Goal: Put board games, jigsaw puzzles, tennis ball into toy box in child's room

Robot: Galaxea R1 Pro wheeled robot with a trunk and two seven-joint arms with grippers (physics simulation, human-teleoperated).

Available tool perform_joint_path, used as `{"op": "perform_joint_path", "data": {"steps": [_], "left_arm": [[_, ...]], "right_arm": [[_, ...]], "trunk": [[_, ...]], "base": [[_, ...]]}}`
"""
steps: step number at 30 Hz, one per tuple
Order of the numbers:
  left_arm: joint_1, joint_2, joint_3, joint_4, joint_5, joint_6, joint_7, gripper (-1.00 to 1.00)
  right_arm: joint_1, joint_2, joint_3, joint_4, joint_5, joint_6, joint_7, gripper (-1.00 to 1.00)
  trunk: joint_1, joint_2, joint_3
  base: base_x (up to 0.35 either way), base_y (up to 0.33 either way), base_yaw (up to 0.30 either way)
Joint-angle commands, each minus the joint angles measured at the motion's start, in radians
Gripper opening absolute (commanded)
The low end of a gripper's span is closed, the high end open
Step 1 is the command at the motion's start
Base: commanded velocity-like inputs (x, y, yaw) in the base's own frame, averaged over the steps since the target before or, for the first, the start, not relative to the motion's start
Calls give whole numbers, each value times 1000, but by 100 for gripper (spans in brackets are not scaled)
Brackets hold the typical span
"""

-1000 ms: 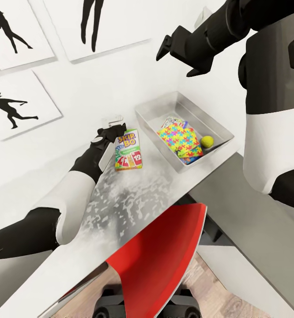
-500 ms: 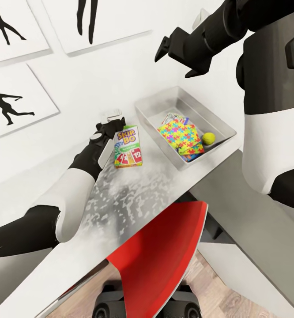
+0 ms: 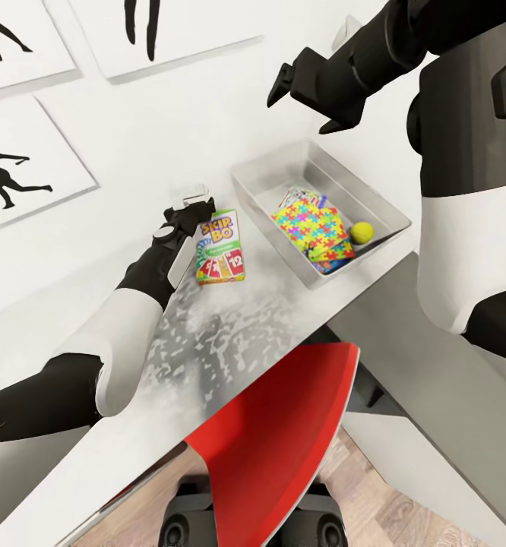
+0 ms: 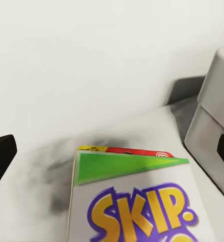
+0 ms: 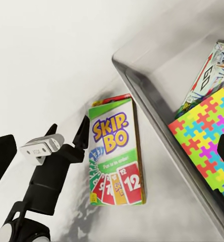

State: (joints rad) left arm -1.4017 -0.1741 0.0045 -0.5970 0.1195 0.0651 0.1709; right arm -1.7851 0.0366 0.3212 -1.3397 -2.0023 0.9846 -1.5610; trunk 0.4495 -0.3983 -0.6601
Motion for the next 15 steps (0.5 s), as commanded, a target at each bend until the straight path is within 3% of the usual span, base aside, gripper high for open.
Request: {"op": "perform_joint_path", "data": {"steps": [1,15], "left_arm": [[0,0,0,-1,9,4,3,100],[0,0,0,-1,9,-15,2,100]], "right_arm": [[-1,1,-1,0,-9,11,-10,100],[0,2,-2,-1,-9,11,-10,100]], "trunk": [[0,-2,-3],[0,-2,-26]], "base": [[0,0,0],[0,0,0]]}}
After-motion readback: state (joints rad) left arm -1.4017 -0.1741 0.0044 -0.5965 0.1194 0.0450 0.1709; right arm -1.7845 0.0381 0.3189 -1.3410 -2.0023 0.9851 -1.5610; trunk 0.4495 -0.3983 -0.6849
